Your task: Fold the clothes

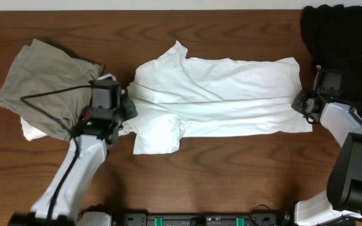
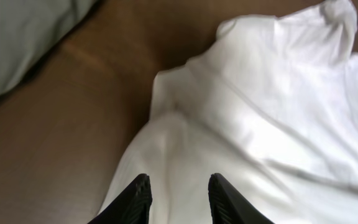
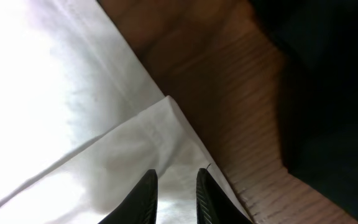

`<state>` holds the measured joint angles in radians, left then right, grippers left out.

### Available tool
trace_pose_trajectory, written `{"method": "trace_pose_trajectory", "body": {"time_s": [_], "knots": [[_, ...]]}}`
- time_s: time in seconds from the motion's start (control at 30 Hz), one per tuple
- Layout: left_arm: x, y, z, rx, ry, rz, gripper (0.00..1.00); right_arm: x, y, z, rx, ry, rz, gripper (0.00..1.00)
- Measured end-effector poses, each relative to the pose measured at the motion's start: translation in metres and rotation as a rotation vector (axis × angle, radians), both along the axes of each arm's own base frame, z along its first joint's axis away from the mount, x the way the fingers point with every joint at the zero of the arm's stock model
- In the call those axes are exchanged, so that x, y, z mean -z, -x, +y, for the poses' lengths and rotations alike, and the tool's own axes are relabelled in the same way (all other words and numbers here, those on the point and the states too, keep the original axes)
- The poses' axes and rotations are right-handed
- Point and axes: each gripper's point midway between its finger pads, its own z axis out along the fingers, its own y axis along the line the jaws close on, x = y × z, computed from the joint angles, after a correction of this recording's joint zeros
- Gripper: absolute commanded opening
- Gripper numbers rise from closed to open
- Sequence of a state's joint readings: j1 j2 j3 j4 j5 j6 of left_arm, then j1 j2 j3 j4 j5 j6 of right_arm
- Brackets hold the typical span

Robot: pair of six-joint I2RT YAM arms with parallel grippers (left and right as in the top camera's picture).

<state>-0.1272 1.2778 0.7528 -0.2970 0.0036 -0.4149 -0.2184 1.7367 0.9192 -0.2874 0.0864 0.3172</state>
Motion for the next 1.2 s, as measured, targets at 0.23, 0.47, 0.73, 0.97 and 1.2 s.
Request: {"method": "trace_pose_trajectory", "body": {"time_s": [0.23,0.47,0.73,0.97,1.2], "knots": [[0.016,0.055,-0.009,0.050,0.053,0.214,0.34,-0.018,0.003,0.003,-0.019,0.001,-0.020,0.21],[0.043,0.085,-0.020,0.096,0.101,0.390,0.38,-0.035,0.012,0.005,-0.026,0.004,-0.021,0.21],[0.071,0.095,-0.033,0.166,0.140,0.514,0.39,-0.033,0.016,0.006,-0.029,0.001,-0.001,0.21],[0.094,0.102,-0.045,0.213,0.203,0.606,0.35,-0.032,0.018,0.006,-0.032,0.001,0.007,0.20],[0.097,0.108,-0.062,0.274,0.295,0.639,0.05,-0.032,0.018,0.006,-0.035,0.002,0.008,0.21]]}}
